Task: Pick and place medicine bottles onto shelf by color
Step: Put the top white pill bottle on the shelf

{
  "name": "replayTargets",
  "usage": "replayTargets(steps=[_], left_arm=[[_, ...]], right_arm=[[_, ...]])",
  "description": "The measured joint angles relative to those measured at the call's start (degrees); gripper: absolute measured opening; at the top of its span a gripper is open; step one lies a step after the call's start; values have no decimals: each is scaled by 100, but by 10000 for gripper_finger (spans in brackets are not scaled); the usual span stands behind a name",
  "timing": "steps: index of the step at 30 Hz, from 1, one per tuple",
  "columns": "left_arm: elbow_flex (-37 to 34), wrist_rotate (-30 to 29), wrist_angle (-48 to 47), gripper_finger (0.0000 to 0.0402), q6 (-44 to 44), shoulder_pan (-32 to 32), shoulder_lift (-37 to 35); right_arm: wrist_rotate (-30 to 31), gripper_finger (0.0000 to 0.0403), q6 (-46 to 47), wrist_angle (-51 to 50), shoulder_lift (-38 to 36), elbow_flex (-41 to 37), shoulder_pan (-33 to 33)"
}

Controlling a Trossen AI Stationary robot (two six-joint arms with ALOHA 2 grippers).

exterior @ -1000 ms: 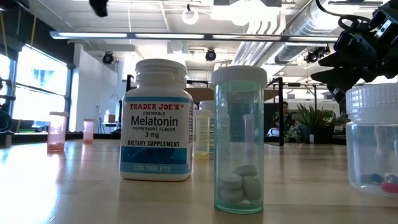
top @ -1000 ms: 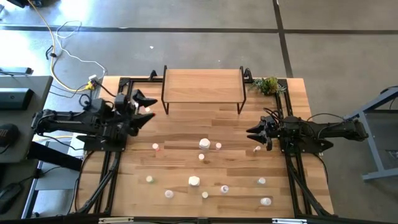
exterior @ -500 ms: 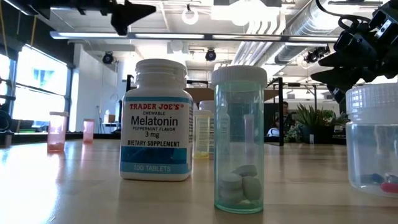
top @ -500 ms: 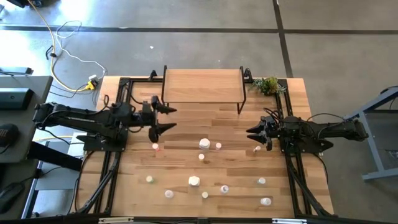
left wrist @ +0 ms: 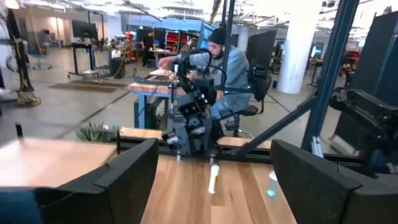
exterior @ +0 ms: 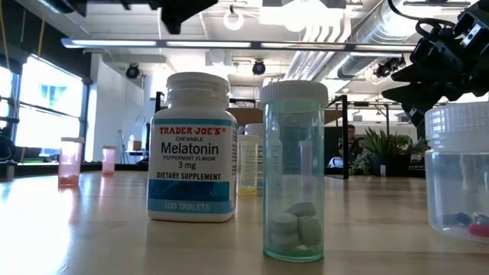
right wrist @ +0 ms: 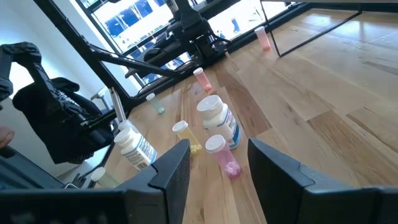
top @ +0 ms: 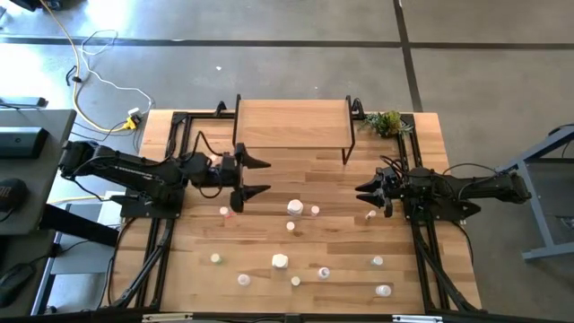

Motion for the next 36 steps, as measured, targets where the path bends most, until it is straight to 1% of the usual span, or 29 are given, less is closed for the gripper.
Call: replayTargets(steps=[4, 9, 17, 23, 36], left_arm=[[506, 2, -269, 298, 271, 0, 419], [827, 4, -387, 298, 171, -2, 944], [873, 4, -419, 298, -118, -7, 1710], [873, 7, -419, 298, -120, -7, 2210], [873, 326, -385, 298, -119, -7, 3204]], right_arm=[[0, 154, -24, -1, 0, 0, -2], [0, 154, 0, 1, 0, 0, -2], [1, 154, 0, 0, 0, 0, 0], [0, 154, 0, 0, 0, 0, -2], [0, 154, 0, 0, 0, 0, -2]])
